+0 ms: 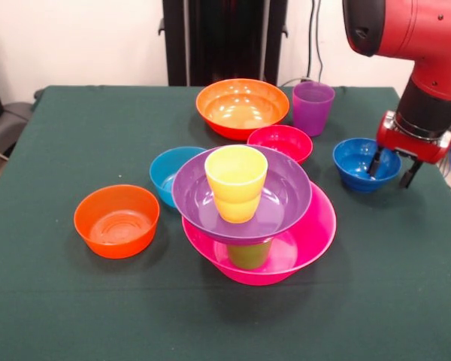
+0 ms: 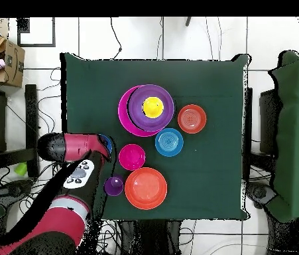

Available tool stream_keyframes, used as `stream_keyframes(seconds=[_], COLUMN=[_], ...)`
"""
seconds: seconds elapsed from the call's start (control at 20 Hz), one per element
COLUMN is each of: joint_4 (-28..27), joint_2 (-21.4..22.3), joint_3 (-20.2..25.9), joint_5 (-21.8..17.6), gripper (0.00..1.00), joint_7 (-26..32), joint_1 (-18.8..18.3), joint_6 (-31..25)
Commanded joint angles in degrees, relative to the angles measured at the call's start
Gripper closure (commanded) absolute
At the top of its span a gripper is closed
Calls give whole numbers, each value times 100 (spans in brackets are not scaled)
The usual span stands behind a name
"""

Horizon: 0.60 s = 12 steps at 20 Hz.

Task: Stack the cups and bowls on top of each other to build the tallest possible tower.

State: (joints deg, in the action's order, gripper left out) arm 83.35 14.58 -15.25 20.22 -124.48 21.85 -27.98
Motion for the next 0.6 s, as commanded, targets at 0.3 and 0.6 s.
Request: stream_keyframes(seconds=[0.3, 0.6], joint_4=[282, 254], joint_2=[-72, -99], joint_3=[345, 215], joint_5=[-235, -249], gripper=[0, 100], joint_7=[-561, -633], joint_1=[-233, -154], joint_6=[106, 91])
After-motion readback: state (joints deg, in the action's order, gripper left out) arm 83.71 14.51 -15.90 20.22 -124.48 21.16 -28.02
